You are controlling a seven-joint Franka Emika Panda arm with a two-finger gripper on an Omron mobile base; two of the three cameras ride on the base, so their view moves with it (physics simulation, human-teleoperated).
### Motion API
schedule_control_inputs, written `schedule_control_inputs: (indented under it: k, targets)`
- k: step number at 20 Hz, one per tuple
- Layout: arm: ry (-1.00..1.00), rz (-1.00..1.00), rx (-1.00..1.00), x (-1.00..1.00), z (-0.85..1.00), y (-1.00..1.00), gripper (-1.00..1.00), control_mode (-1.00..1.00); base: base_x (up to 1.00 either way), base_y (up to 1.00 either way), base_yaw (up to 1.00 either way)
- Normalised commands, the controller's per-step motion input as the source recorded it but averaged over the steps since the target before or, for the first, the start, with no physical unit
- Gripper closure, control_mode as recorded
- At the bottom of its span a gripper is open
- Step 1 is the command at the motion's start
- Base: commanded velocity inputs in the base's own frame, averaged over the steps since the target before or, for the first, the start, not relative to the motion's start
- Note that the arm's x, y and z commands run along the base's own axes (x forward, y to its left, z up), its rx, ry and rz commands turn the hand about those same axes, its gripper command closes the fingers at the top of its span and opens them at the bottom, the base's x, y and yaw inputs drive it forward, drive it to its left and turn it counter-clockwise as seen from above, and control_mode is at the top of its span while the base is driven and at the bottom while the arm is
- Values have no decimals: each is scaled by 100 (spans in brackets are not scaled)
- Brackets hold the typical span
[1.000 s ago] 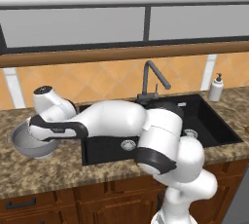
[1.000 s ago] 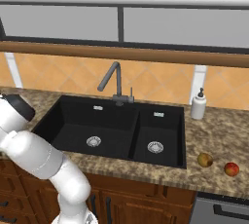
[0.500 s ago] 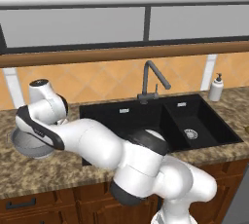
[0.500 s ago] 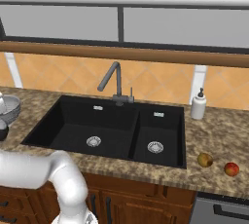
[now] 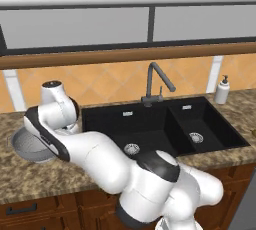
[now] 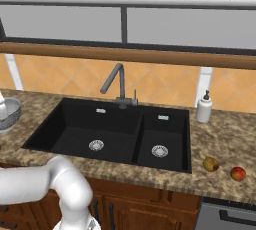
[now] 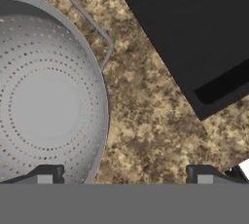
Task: Put the colander in the sink, put the apple, pear in the colander, and turn on the sink faucet and pour water over the colander.
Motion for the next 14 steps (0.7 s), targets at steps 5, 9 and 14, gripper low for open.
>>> schedule_control_inputs:
  k: [5, 9, 14]
  targets:
    - [-10, -3, 7, -17, -11, -18, -100, -100, 0, 0, 0]
    - [-16, 0, 14, 13, 0, 1, -100, -100, 0, 0, 0]
    - [-10, 0, 13, 30, 0, 4, -100, -100, 0, 0, 0]
